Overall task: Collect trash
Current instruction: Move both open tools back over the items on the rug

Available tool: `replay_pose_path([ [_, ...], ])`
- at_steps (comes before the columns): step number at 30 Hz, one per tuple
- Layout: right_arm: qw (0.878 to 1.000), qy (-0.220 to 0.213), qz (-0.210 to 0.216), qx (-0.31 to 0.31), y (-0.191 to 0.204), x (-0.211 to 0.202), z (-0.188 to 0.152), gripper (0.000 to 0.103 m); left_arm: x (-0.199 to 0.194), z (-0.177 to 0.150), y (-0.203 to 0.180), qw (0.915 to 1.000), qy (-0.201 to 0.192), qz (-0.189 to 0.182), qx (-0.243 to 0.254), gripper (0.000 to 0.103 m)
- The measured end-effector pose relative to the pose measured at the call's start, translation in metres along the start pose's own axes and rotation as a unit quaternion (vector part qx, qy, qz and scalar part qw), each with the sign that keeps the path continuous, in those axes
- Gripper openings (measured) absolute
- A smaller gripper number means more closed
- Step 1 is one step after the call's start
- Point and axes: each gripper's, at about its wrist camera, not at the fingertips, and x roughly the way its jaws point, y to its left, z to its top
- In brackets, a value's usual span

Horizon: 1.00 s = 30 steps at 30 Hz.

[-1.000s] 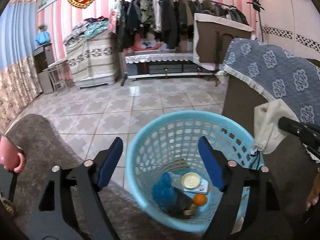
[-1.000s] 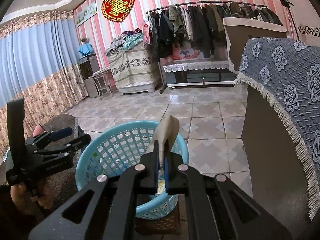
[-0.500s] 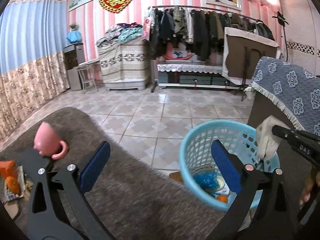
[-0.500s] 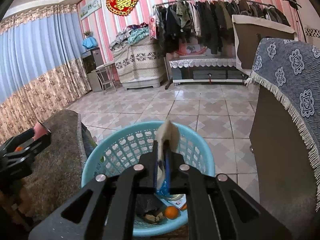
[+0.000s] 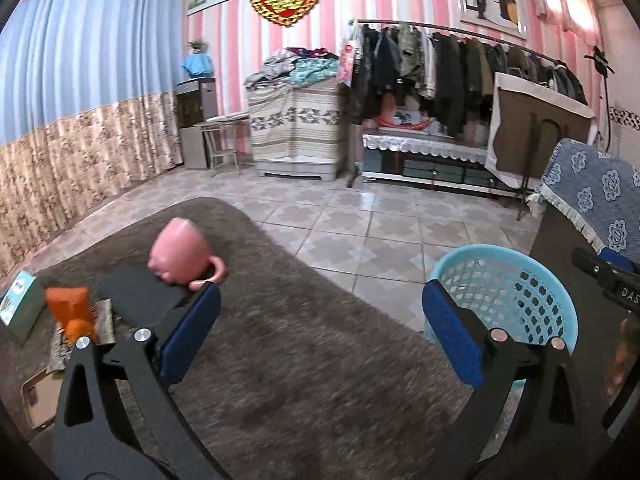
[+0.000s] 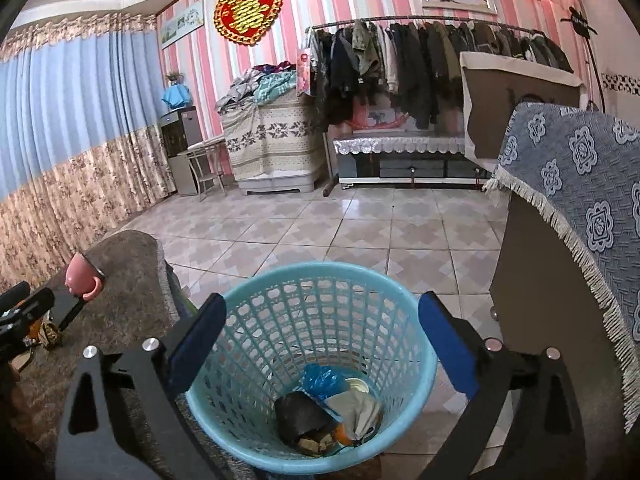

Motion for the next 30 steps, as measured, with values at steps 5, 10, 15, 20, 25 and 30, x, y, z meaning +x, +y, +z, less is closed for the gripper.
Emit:
replay_pose_path([
  [5,1.000,0.000,0.006,-0.024,0.021,-0.009,-0.004,0.098,-0.020,-0.010,0.023,0.9997,-0.002,0.025,-0.008,0.097],
  [10,0.999,0.005,0.022,-0.040,0.045,-0.016,-0.009,0.098,-0.041,-0.021,0.048,0.9987,-0.001,0.046,-0.022,0.097],
  [15,0.997,0.006,0.042,-0.064,0.071,-0.022,-0.012,0.098,-0.056,-0.033,0.071,0.9972,0.005,0.068,-0.031,0.097],
  [20,0.994,0.005,0.058,-0.091,0.096,-0.029,-0.017,0.098,-0.072,-0.047,0.098,0.9944,0.006,0.094,-0.048,0.097],
  [25,0.991,0.008,0.077,-0.107,0.119,-0.031,-0.021,0.098,-0.085,-0.060,0.128,0.9905,0.011,0.120,-0.066,0.097],
  [30,0.988,0.009,0.101,-0.120,0.145,-0.029,-0.028,0.098,-0.095,-0.071,0.157,0.9848,0.015,0.149,-0.088,0.097],
])
